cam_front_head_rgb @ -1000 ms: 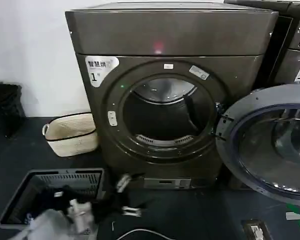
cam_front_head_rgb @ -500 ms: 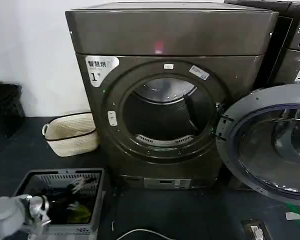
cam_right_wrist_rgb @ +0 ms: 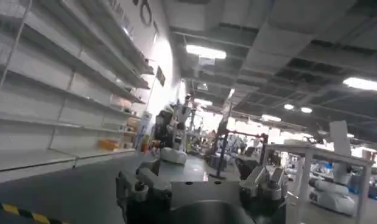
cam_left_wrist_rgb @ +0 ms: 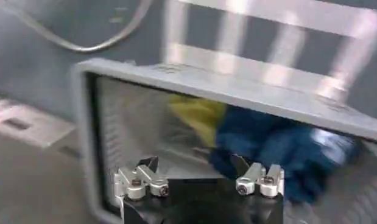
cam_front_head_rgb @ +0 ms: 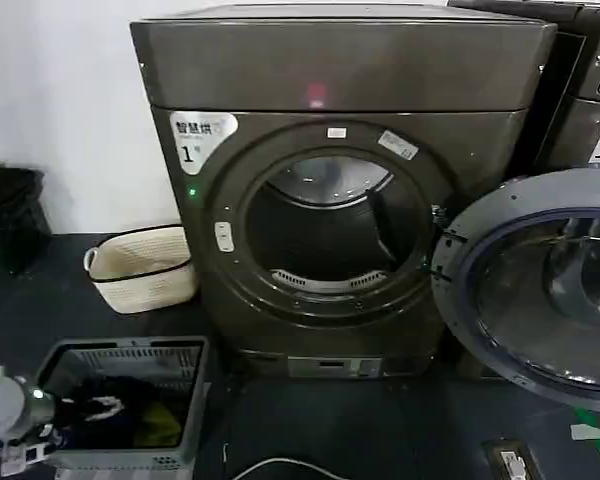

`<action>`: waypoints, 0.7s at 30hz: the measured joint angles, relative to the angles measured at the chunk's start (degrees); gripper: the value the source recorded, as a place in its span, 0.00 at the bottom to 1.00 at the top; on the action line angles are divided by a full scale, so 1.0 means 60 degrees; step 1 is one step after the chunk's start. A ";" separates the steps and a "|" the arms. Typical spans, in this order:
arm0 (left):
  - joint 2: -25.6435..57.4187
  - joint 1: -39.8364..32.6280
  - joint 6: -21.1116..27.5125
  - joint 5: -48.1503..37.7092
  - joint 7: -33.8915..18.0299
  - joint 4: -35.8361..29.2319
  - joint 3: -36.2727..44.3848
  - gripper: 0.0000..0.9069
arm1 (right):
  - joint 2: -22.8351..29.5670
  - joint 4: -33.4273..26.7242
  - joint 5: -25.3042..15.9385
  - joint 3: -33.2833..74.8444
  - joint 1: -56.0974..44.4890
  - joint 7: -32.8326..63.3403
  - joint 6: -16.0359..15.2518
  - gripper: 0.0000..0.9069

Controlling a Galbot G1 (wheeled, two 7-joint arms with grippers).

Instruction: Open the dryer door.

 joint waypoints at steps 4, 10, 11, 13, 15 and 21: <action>-0.0020 -0.0085 -0.0005 0.0354 0.0136 0.0052 0.0024 1.00 | 0.0073 0.0037 -0.0015 -0.0064 0.0008 0.0019 -0.0006 1.00; -0.0024 -0.0120 0.0001 0.0554 0.0222 0.0105 0.0028 1.00 | 0.0124 0.0070 -0.0044 -0.0087 0.0012 0.0035 -0.0004 1.00; -0.0024 -0.0133 0.0003 0.0571 0.0226 0.0114 0.0028 1.00 | 0.0124 0.0076 -0.0045 -0.0089 0.0011 0.0035 -0.0004 1.00; -0.0024 -0.0141 0.0005 0.0574 0.0226 0.0125 0.0038 1.00 | 0.0124 0.0076 -0.0046 -0.0091 0.0008 0.0035 -0.0003 1.00; -0.0024 -0.0147 0.0007 0.0591 0.0228 0.0131 0.0048 1.00 | 0.0124 0.0072 -0.0051 -0.0097 0.0006 0.0035 0.0004 1.00; -0.0020 -0.0148 0.0011 0.0618 0.0248 0.0159 0.0060 1.00 | 0.0163 0.0027 -0.0114 -0.0135 0.0008 0.0038 0.0046 1.00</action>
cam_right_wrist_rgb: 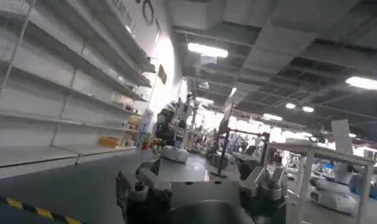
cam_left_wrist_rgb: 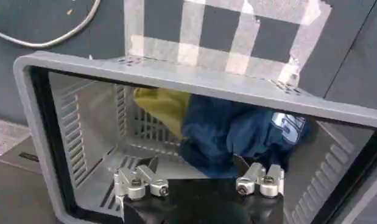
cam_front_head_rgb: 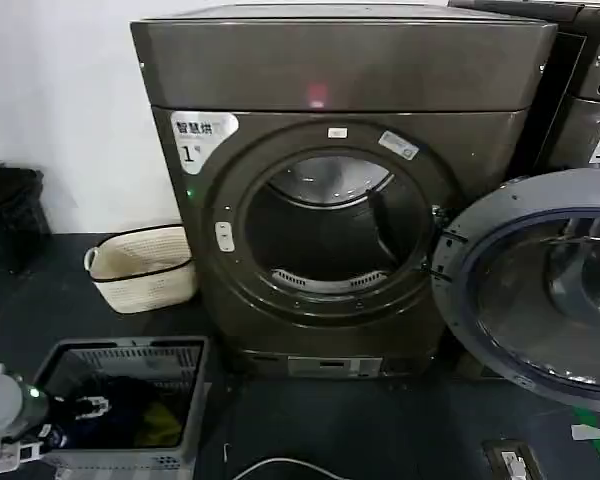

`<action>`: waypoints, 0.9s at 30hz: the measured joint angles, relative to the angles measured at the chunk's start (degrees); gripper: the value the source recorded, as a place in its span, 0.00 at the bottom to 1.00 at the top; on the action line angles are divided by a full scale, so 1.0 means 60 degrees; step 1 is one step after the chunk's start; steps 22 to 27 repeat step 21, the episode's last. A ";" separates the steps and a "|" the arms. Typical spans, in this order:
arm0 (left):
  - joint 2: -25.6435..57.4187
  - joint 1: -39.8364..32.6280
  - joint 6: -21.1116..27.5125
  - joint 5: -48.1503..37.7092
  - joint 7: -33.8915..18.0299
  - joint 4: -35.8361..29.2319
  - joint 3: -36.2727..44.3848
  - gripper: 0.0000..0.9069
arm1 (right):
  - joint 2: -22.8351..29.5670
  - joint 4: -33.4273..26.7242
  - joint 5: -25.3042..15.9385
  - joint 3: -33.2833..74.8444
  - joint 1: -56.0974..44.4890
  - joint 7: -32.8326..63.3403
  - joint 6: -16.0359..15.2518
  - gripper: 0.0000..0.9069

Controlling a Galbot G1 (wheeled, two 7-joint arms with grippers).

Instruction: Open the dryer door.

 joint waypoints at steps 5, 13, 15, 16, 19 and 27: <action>0.0002 -0.0068 0.0003 -0.0069 -0.0002 0.0029 0.0095 1.00 | 0.0042 -0.0094 -0.0179 0.0002 0.0038 0.0018 0.0053 1.00; -0.0014 -0.0135 0.0007 -0.0146 -0.0002 0.0051 0.0163 1.00 | 0.0093 -0.0155 -0.0209 -0.0035 0.0067 -0.0014 0.0118 1.00; -0.0014 -0.0134 0.0009 -0.0173 -0.0001 0.0056 0.0167 1.00 | 0.0108 -0.0148 -0.0210 -0.0058 0.0072 -0.0018 0.0124 1.00; -0.0014 -0.0133 0.0009 -0.0182 -0.0001 0.0060 0.0167 1.00 | 0.0111 -0.0146 -0.0210 -0.0065 0.0073 -0.0020 0.0128 1.00; -0.0014 -0.0129 0.0011 -0.0188 -0.0001 0.0076 0.0168 1.00 | 0.0112 -0.0146 -0.0215 -0.0069 0.0074 -0.0033 0.0141 1.00; -0.0013 -0.0121 0.0012 -0.0193 0.0013 0.0088 0.0167 1.00 | 0.0112 -0.0146 -0.0221 -0.0070 0.0074 -0.0038 0.0145 1.00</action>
